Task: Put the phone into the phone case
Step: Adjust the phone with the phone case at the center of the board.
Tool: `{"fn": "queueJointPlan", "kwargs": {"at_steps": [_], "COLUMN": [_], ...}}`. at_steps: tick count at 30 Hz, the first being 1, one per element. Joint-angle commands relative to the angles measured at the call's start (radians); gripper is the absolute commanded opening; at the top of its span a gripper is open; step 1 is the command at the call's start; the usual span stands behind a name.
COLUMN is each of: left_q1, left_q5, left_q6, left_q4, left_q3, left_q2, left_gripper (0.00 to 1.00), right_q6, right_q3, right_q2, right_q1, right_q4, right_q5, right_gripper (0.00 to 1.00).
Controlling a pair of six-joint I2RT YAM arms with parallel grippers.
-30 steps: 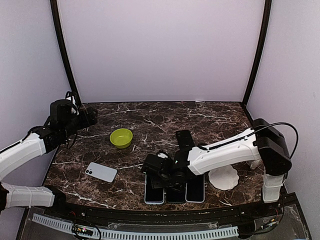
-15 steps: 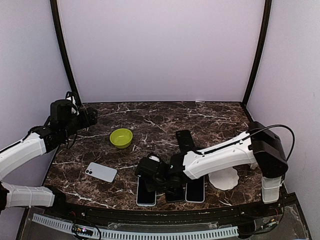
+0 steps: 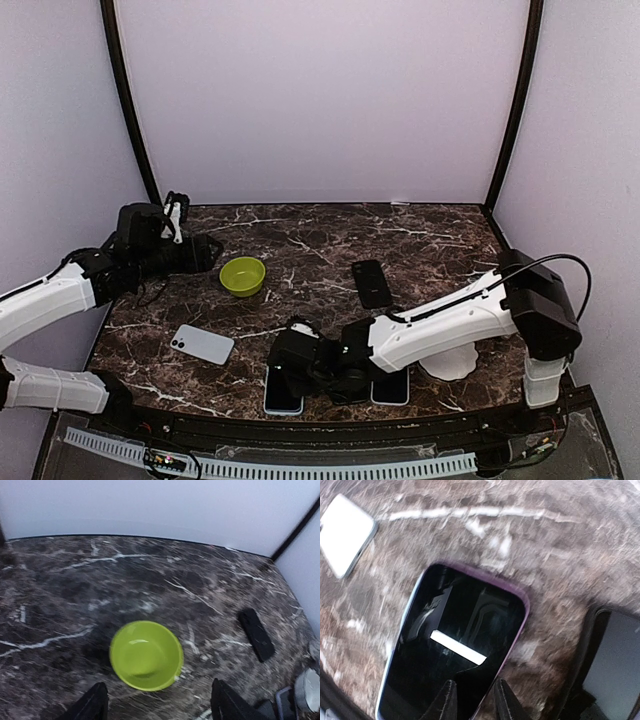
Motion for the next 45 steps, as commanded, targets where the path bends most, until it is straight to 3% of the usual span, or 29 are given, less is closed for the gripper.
{"fn": "queueJointPlan", "kwargs": {"at_steps": [1,5,7,15,19,20,22,39,45], "left_q1": [-0.182,-0.257,-0.304,-0.478,-0.5,-0.503,-0.508,-0.522,-0.522], "left_q5": [0.114,0.167,0.161,0.136,0.153,0.16,0.164,0.209,0.249], "left_q6": [-0.077,-0.208,-0.237,-0.281,-0.293,-0.294,-0.292,-0.237,-0.235], "left_q4": [-0.167,-0.226,-0.232,-0.144,-0.086,-0.057,-0.013,0.118,0.132], "left_q3": [-0.047,-0.184,-0.232,-0.316,-0.341,-0.345,-0.358,-0.272,-0.256], "left_q2": [-0.154,-0.233,-0.237,-0.085,-0.007,0.003,0.047,0.385,0.418], "left_gripper": [0.64,0.46,0.42,0.41,0.34,0.28,0.24,0.05,0.01], "right_q6": [-0.031,-0.041,-0.039,-0.039,-0.059,-0.067,-0.073,-0.152,-0.172], "right_q3": [-0.109,-0.164,-0.174,-0.189,-0.194,-0.194,-0.193,-0.151,-0.149], "right_q2": [-0.078,-0.132,-0.137,-0.112,-0.108,-0.104,-0.098,-0.045,-0.04], "right_q1": [-0.004,-0.032,-0.049,-0.1,-0.103,-0.104,-0.104,-0.104,-0.104], "right_q4": [0.11,0.217,0.235,0.279,0.29,0.297,0.297,0.291,0.327], "right_q5": [-0.094,-0.135,-0.149,-0.204,-0.212,-0.221,-0.231,-0.306,-0.318], "right_gripper": [0.3,0.36,0.37,0.36,0.3,0.29,0.26,0.18,0.15]}}
